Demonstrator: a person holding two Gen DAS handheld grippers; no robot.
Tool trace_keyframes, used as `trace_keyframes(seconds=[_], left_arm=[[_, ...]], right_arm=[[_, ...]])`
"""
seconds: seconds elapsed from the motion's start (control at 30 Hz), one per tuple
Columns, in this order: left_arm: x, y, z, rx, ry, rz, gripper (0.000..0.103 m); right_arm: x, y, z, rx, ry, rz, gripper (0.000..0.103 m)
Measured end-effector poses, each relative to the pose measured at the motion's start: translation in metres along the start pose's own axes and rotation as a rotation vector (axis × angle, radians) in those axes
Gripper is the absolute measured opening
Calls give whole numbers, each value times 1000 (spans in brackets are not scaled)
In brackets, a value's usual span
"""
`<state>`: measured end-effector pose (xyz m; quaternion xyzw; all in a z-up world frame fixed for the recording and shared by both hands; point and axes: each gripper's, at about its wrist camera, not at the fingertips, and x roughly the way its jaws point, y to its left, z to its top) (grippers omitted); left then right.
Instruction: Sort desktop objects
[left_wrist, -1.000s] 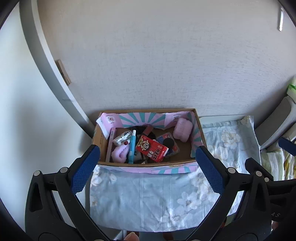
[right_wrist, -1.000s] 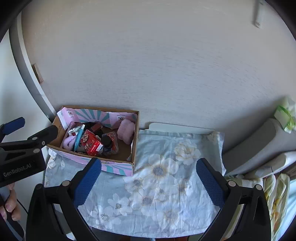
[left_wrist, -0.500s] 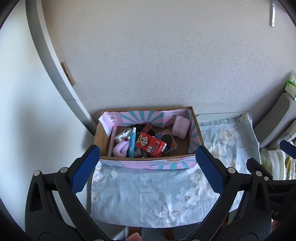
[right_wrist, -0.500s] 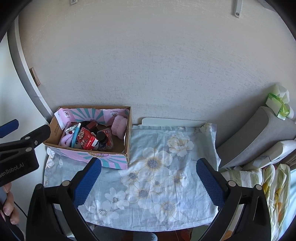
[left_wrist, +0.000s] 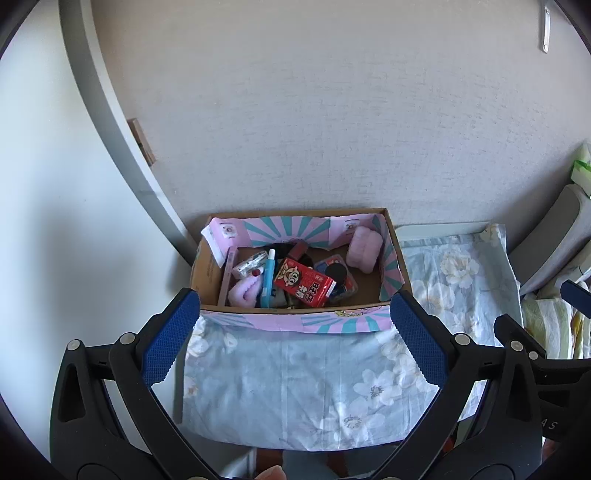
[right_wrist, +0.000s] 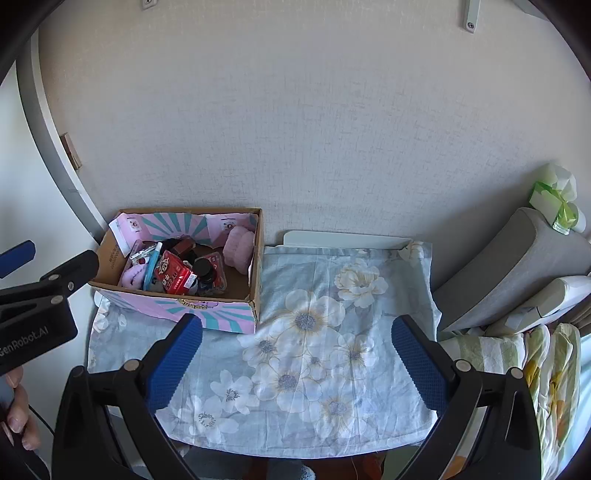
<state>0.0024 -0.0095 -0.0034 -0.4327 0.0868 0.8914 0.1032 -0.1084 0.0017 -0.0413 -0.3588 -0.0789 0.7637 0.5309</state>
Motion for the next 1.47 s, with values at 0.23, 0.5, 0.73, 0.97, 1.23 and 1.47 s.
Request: trace_keyframes(seconds=[0.23, 0.5, 0.73, 0.97, 1.23, 1.47], left_arm=[[-1, 0, -1, -17, 8, 1, 103], [-2, -2, -1, -18, 12, 6, 103], [-1, -2, -1, -18, 15, 10, 103], [2, -1, 0, -16, 17, 12, 103], [3, -3, 1, -3, 2, 21, 103], [6, -2, 3, -10, -14, 24, 103]], right_arm=[[-1, 0, -2, -4, 5, -1, 102], [-1, -2, -1, -8, 8, 0, 102], [0, -2, -1, -12, 8, 2, 102], [2, -3, 0, -17, 8, 7, 102], [6, -4, 1, -18, 15, 7, 103], [9, -4, 2, -18, 21, 7, 102]])
